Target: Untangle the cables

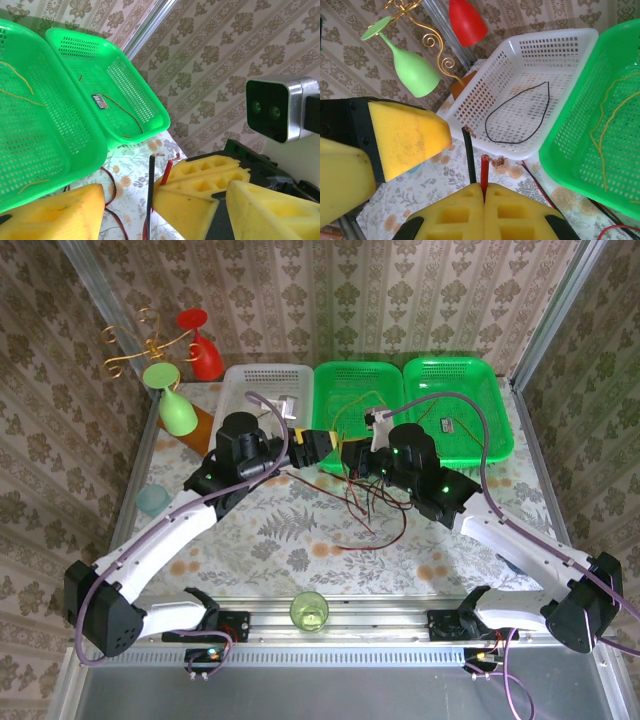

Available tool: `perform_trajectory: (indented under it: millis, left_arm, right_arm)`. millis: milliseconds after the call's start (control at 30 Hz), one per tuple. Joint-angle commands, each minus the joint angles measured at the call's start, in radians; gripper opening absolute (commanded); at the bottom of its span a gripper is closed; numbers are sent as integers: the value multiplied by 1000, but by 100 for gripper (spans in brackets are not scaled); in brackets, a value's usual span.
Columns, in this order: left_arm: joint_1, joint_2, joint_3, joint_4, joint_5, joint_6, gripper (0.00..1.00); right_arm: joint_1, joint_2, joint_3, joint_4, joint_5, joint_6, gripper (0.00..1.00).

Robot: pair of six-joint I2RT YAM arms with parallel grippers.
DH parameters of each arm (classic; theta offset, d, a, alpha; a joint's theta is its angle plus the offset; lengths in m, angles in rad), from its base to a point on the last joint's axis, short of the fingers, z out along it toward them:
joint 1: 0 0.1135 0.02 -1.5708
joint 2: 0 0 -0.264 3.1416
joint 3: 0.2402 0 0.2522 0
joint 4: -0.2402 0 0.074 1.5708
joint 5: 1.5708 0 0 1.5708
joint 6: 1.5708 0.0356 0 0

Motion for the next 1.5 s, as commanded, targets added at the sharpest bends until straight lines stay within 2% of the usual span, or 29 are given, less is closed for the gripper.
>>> perform_trajectory:
  millis: [0, 300, 567, 1000, 1233, 1433, 1467]
  left_arm:
    - [-5, 15, -10, 84, 28, -36, 63]
    - [-5, 49, -10, 121, 49, -56, 50]
    - [-8, 53, -24, 128, 51, -65, 32]
    - [-9, 72, -38, 168, 62, -86, 33]
    - [-9, 83, -39, 187, 63, -102, 19]
    - [-5, 76, -41, 179, 37, -104, 0]
    - [-3, 73, -42, 176, 33, -101, 0]
  right_arm:
    - [-3, -9, 4, 28, -27, 27, 0]
    - [-12, -7, 16, 35, -72, 52, 0]
    - [-24, -6, 22, 35, -88, 65, 0]
    - [-38, 3, 37, 46, -138, 82, 0]
    - [-44, 3, 38, 52, -148, 92, 0]
    - [-53, -3, 42, 38, -144, 93, 0]
    - [-55, -6, 41, 32, -137, 95, 0]
